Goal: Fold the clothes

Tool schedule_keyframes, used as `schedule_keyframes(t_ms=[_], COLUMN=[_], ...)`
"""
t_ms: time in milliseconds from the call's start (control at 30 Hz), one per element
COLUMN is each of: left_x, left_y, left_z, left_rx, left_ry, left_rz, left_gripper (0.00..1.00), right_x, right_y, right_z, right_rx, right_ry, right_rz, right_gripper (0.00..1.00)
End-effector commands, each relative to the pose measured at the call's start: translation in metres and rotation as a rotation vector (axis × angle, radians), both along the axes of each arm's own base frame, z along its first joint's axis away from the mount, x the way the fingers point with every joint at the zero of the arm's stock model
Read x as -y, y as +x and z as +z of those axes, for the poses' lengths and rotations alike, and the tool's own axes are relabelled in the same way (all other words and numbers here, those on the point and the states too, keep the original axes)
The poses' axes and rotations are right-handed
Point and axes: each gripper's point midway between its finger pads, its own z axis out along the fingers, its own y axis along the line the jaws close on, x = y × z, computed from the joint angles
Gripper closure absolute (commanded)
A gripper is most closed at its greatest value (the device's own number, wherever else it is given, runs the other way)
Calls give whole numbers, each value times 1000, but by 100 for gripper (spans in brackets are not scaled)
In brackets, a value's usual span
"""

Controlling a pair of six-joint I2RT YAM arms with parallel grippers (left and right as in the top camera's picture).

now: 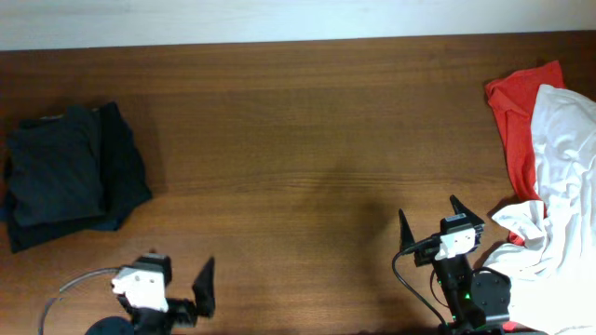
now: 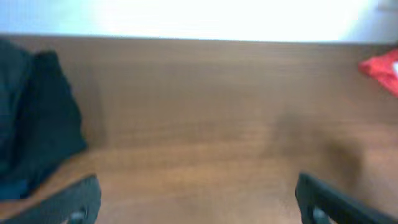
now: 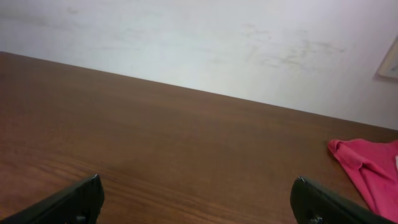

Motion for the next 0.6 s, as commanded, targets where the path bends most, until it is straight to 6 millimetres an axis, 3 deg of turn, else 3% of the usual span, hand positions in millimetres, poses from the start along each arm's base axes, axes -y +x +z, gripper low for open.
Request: schedule_keyframes(t_ms=[0,33,67,133,167,200,567], left_x=[-17,-20,-21,-22,-25,-24,-24], left_y=[20,38,59,82,86,85,85], left_z=[-30,-44,-45,-43,-62,-69,-70], left_rx=[40,64,163,343,325,292,289], left_ry=[15,17,15,19,30,34,35], left_rz=[109,130,139,151,165,163,163], left_gripper=[1,1,1,1,1,1,1], right_x=[1,1,1,1,1,1,1], right_y=[0,0,0,0,0,0,0], right_z=[-1,-2,-1,-2,-2,-2,-2], right_rx=[1,0,1,0,0,0,0], right_ry=[1,1,1,1,1,1,1], right_rz=[-5,-5,-5,-5,-5,-5,-5], right_gripper=[1,1,2,1,1,1,1])
